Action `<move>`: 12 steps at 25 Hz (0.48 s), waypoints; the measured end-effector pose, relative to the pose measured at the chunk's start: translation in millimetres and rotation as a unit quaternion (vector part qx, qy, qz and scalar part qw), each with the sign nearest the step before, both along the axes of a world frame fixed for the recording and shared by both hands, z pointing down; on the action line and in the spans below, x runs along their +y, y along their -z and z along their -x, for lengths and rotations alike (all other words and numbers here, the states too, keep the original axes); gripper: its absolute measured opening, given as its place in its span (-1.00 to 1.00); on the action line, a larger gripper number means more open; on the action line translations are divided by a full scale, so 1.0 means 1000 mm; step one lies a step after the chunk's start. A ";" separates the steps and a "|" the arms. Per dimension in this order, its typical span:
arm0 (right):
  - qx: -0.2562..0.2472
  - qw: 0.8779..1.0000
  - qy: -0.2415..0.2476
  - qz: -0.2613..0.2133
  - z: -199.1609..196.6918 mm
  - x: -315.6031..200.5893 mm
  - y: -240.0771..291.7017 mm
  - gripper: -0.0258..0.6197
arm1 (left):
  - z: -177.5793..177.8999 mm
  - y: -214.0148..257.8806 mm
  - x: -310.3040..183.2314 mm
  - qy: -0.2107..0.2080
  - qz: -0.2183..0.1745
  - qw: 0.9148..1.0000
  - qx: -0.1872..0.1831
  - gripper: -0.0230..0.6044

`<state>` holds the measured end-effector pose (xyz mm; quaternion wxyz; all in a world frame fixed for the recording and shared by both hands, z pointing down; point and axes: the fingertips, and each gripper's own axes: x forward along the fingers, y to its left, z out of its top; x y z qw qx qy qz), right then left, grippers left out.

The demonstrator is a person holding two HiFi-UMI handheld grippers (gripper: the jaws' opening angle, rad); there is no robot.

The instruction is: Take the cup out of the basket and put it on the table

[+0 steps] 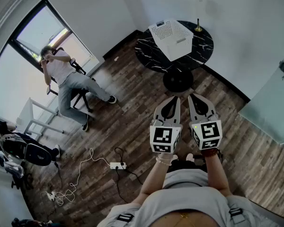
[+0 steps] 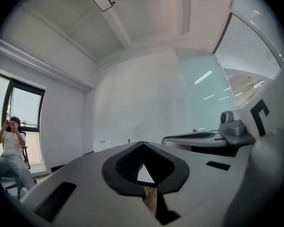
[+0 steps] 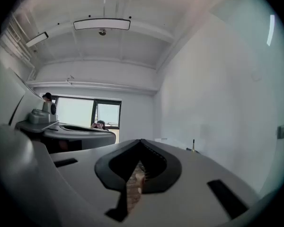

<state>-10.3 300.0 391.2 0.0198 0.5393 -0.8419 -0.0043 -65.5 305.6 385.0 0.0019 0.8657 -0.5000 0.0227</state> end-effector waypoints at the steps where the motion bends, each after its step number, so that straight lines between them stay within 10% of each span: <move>1: -0.001 1.000 0.001 0.000 0.000 0.000 0.000 -0.90 | 0.000 -0.001 0.000 0.001 0.001 1.000 -0.002 -0.91; 12: -0.010 1.000 0.012 -0.001 -0.002 0.003 -0.003 -0.90 | -0.006 -0.003 0.004 0.002 0.002 1.000 -0.006 -0.91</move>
